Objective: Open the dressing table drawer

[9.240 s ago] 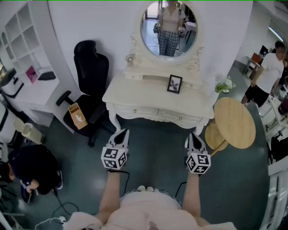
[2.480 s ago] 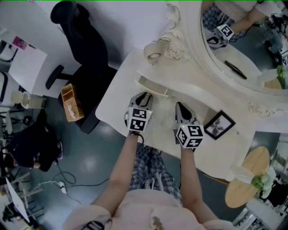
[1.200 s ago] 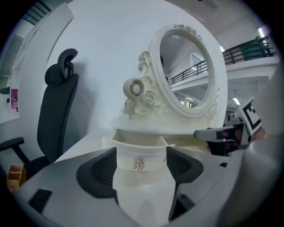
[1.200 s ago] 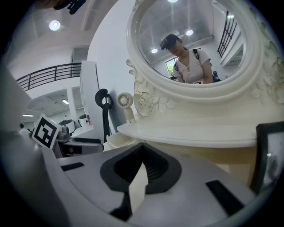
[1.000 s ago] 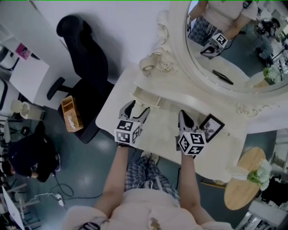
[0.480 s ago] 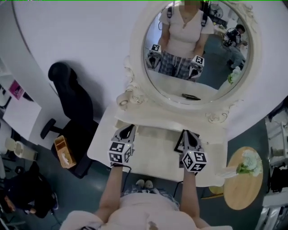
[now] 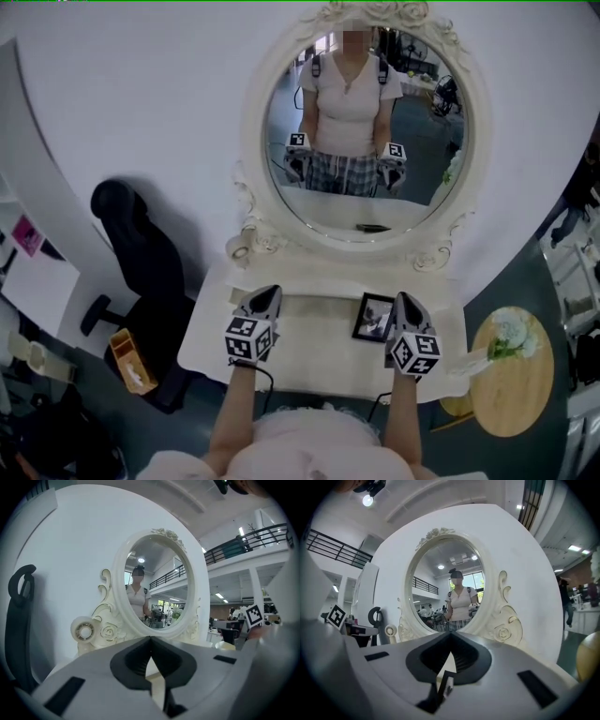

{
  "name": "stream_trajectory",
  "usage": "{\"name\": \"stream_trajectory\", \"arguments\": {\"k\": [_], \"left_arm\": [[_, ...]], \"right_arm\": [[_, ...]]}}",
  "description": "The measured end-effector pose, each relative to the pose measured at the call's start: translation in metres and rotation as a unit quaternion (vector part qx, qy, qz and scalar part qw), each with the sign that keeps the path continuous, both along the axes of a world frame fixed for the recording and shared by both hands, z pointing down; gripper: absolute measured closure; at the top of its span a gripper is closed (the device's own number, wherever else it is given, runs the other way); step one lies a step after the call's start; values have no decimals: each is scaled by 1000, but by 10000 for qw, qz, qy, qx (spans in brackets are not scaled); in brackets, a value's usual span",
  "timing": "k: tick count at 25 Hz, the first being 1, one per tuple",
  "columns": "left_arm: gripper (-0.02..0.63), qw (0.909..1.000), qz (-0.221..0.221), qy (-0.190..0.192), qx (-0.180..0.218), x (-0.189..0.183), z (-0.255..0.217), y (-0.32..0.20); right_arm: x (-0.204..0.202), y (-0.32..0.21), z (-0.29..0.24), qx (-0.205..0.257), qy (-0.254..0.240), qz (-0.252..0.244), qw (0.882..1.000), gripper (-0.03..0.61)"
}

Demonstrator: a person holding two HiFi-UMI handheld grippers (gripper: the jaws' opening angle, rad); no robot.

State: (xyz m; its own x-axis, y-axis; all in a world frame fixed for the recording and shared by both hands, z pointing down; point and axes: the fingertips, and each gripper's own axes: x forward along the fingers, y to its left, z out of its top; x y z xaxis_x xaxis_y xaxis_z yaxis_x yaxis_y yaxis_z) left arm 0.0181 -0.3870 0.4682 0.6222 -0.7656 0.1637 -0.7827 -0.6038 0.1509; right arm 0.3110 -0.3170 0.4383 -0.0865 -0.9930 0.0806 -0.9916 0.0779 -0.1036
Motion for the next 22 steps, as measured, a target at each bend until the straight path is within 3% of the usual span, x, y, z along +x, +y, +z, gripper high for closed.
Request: {"name": "stream_trajectory", "arguments": {"k": [6,22], "left_arm": [[588,10000,51,-15,-34,9,1,0],[588,9998,107,62,-143,16,9,10]], "right_arm": [[17,6,-8,75,249,146,9996,563],[20,20,1,-27,137,72,9999,563]]}}
